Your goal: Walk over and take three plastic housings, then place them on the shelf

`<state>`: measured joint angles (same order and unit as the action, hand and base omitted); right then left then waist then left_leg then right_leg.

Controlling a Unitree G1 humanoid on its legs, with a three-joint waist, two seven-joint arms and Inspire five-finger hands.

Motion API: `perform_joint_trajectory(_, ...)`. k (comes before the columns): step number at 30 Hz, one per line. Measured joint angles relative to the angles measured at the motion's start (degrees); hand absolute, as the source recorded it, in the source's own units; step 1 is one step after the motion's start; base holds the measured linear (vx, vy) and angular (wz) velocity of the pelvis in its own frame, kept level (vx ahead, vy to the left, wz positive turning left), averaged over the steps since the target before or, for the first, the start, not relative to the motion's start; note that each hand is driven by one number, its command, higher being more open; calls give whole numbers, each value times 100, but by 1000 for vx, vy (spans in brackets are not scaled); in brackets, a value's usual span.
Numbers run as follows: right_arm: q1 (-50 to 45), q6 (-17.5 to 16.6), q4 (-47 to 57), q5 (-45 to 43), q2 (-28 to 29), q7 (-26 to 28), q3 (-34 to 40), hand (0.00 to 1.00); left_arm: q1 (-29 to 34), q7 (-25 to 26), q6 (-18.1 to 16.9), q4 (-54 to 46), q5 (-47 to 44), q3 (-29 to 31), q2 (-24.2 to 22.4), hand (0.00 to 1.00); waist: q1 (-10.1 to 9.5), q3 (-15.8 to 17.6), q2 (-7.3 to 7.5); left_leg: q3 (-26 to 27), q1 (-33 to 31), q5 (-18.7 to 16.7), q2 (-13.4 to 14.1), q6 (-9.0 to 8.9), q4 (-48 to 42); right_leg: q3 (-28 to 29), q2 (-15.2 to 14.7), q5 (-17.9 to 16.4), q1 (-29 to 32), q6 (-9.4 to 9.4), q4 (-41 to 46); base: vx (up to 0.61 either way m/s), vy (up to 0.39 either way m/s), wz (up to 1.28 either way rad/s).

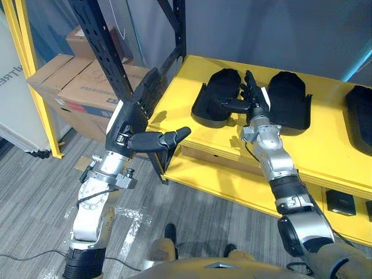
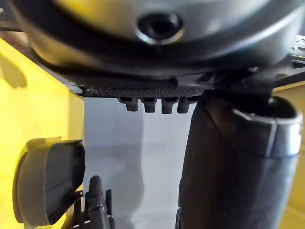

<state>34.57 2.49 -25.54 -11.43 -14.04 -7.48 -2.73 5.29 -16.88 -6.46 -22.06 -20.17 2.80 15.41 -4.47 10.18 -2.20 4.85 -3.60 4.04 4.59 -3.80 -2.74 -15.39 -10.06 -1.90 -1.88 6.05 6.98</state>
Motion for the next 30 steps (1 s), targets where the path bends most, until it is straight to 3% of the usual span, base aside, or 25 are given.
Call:
perform_joint_trajectory(16,735,-11,-885,430,-415,370,97,100,250,-156,2,1,-187,-23,-230,100,-80,444,-128,-30,-16,46,-6,-9,2,-11,-31,-75,101,-84,202,-8,0,0)
perform_joint_trajectory(30,1063,-184,-1250,430,-553,413,90,100,450,-83,1,1,-229,-31,-362,100,-163,478,-137,-88,-95,112,-25,-16,22,-38,-92,-217,299,-89,507,-7,-1,1)
